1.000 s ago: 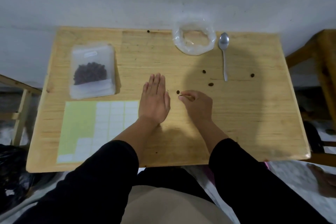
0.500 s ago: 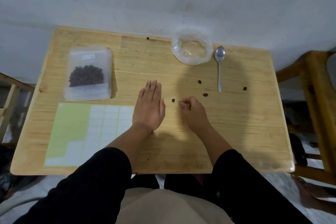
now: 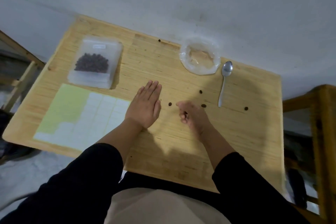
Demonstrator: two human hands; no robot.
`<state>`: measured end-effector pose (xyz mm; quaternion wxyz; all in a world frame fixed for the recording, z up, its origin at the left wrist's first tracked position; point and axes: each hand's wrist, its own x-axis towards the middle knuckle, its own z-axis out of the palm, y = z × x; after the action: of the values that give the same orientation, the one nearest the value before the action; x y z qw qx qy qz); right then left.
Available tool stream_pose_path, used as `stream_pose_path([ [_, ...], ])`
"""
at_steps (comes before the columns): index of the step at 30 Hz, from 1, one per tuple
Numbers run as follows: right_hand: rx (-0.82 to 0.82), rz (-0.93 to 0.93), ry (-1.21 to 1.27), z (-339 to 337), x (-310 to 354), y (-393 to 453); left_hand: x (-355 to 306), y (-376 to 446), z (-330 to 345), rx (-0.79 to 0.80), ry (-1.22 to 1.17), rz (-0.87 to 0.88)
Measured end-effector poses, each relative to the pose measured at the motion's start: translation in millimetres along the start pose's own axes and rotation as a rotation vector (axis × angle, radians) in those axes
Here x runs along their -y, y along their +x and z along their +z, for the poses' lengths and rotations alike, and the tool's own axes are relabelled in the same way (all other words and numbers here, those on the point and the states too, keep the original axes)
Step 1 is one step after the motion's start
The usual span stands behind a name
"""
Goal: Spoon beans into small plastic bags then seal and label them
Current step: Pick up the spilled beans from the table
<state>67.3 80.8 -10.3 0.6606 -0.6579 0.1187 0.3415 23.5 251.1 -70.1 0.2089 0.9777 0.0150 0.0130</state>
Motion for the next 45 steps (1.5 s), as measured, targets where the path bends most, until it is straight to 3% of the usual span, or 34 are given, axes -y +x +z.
stream_pose_path([
  [3,-0.106,-0.277,-0.628,2,4,11,1,0,2,-0.007,-0.006,-0.003],
  [5,-0.101,-0.401,-0.78,5,4,18,1,-1,3,-0.01,0.0,-0.003],
  [13,-0.035,-0.512,-0.838,4,-8,31,1,-1,4,-0.012,0.018,-0.015],
  [22,0.044,-0.506,-0.934,0,-7,33,1,0,3,0.001,-0.019,-0.017],
  [35,0.014,-0.419,-1.09,12,0,35,1,0,1,-0.006,-0.035,-0.015],
  [40,0.013,-0.29,-0.817,23,12,41,0,13,-4,-0.016,-0.066,-0.096],
  [45,-0.01,-0.044,-0.086,45,37,65,12,64,-22,0.021,-0.052,-0.201],
])
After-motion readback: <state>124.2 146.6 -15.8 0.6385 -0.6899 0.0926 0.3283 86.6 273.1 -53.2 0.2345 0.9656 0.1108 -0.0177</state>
